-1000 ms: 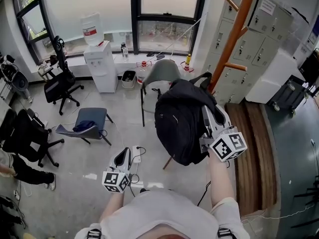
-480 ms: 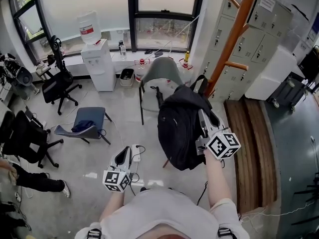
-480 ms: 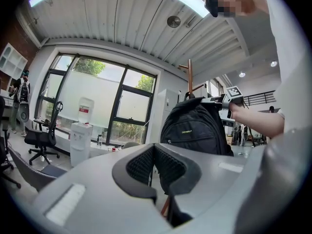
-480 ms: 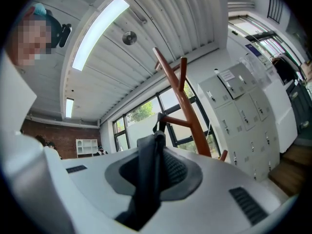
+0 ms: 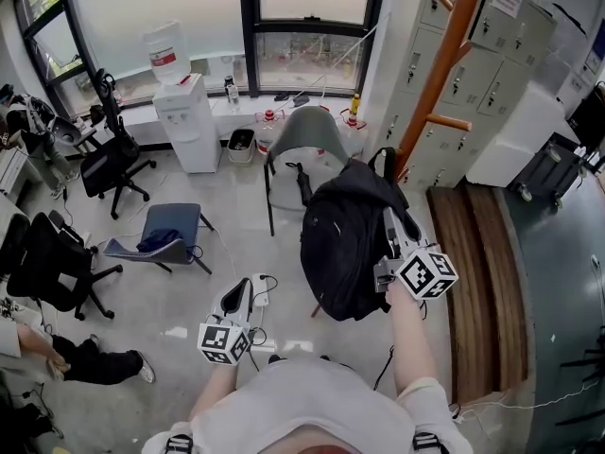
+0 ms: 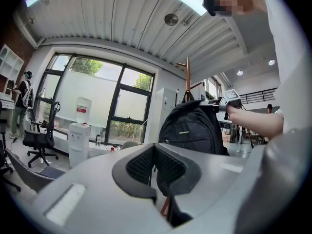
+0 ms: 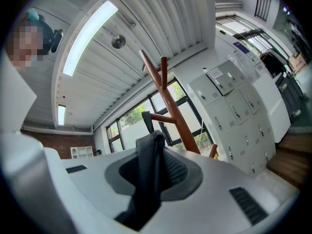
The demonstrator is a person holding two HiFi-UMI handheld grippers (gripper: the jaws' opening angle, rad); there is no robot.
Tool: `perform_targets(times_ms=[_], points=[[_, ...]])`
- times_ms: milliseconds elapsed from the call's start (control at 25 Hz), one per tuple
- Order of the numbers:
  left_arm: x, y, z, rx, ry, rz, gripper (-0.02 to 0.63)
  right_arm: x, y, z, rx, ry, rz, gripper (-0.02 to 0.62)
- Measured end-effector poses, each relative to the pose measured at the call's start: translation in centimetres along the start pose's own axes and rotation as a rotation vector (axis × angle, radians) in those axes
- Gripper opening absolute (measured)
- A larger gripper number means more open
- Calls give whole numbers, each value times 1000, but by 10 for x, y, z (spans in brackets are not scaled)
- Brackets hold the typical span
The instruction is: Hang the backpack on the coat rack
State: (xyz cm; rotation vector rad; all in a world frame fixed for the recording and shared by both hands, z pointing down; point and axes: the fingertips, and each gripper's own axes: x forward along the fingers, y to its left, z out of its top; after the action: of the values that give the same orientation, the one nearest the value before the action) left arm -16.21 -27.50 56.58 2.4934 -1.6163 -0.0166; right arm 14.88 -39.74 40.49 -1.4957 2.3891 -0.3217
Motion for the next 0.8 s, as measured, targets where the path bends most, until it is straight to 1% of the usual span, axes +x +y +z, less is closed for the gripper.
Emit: perform_targets(times_ms=[160,280,400,520,640,800], points=[[-3,2,-1,4,0,0,11,-1,-5,1,10,-8,-10,71],[-6,5,-2,7,-2,3,11,-1,-5,2,43,-15,-1,69],[-8,6,-5,13,-4,4,11,1,-4,2,118,-18,26,69],[-8,2,-7,19,-3,0,11,1,-8,1,180,-16,28,69],[-4,-4,-2,21,-2,-8,11,5,-17,2,274,-2,32,71],[0,-8,2,21,1,-12,11,10,-15,10,325,3,53,69]])
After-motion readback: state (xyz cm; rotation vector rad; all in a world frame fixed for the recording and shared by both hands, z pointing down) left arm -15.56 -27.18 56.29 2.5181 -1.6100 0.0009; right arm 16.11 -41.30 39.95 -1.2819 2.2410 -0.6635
